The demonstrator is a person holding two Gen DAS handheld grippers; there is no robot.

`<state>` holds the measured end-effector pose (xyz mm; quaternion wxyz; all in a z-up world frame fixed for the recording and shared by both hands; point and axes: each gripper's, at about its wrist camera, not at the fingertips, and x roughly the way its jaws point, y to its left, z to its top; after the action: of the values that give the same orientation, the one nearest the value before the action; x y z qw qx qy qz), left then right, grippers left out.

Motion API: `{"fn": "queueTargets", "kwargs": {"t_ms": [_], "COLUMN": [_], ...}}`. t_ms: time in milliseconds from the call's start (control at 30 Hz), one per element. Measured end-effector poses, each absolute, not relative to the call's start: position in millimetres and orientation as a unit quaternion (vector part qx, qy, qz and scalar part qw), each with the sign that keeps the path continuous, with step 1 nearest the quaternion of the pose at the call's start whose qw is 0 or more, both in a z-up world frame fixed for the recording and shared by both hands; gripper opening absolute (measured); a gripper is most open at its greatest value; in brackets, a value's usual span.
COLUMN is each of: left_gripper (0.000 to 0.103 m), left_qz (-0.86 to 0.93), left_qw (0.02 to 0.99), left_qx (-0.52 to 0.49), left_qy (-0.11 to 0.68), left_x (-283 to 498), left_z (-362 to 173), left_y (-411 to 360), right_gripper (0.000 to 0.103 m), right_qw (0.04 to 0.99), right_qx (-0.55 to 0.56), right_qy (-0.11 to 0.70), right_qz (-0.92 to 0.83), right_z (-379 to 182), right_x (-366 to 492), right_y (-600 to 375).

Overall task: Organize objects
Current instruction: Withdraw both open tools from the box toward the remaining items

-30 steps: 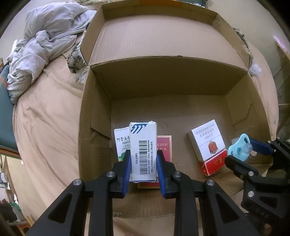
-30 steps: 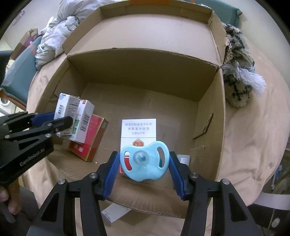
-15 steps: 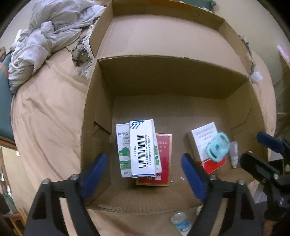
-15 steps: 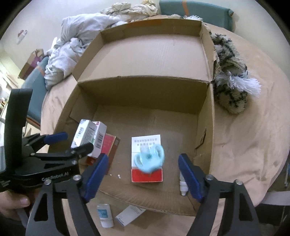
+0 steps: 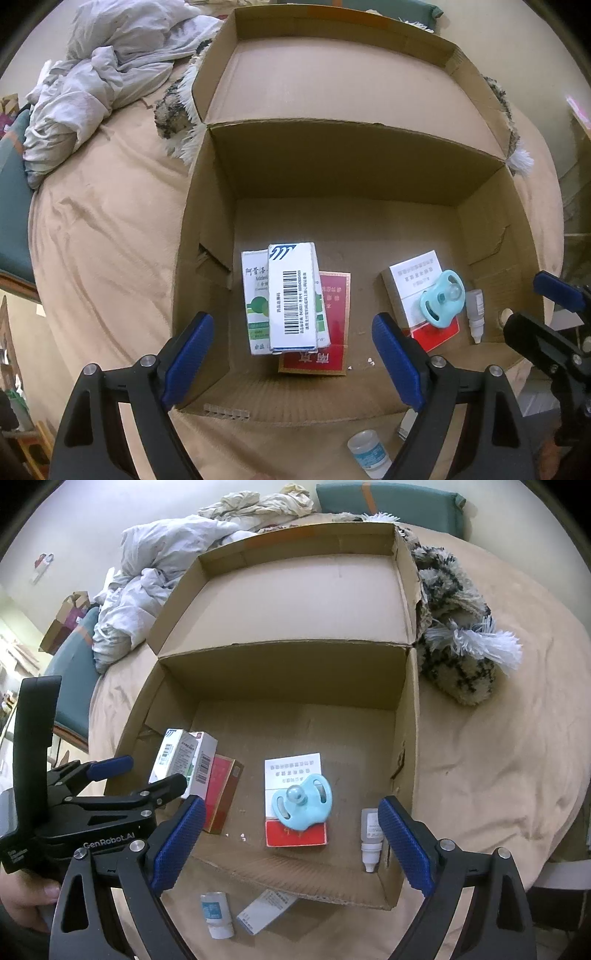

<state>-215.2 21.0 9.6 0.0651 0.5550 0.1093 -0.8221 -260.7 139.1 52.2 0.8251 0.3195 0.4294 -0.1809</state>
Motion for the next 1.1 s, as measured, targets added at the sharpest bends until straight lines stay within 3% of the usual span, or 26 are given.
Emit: {"fn": "queueTargets", "kwargs": {"t_ms": [1100], "left_gripper": [0.086], "left_qz": [-0.812], "left_qw": [0.088], "left_qx": [0.568], "left_qy": [0.107], "left_x": [-140.4], "left_z": [55.5], "left_y": [33.8], "right_gripper": [0.100], "right_qw": [0.836], "right_qx": [0.339], "right_qy": [0.403], "right_qz": [-0.156], "right_z": [75.4], "right_x": [-312.3], "right_y": [154.9]}}
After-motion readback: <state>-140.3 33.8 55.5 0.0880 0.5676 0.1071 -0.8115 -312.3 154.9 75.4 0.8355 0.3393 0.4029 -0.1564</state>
